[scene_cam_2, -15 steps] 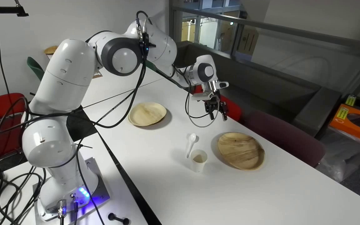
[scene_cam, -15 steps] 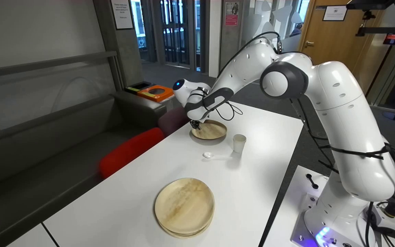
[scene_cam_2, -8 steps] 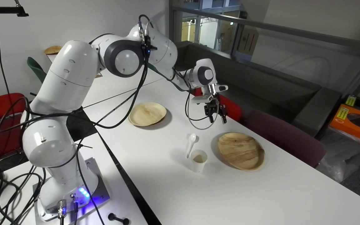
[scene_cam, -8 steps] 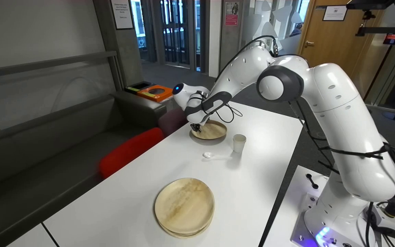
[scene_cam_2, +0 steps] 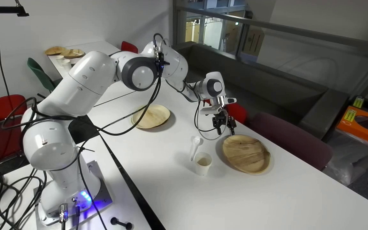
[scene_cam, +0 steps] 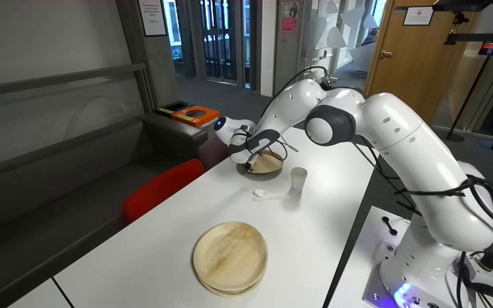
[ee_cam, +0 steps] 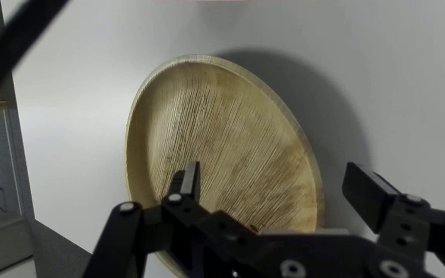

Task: Put the right plate on the left plate, then move the plates to the right

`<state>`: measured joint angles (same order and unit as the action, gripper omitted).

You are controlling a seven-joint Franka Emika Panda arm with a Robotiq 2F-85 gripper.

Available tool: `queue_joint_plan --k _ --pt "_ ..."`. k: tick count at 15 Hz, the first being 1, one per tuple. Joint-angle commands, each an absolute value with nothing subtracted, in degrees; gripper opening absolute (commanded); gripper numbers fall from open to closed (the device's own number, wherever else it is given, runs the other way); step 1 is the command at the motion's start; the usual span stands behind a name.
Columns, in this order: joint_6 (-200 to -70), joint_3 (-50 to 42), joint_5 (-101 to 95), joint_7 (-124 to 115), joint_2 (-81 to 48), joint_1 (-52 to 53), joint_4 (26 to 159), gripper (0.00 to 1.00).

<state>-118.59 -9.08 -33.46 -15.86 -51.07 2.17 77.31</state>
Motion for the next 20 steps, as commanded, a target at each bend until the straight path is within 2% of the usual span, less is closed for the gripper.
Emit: queue_joint_plan --k 1,8,20 --pt "-114.91 -9.61 -30.18 -10.76 -54.68 1.96 70.48 1.00" --pt "-111.17 -9.79 -26.86 -3.06 -59.84 1.88 62.99 1.00" --pt "-109.09 -11.76 -26.50 -3.10 -66.92 1.53 54.47 1.00"
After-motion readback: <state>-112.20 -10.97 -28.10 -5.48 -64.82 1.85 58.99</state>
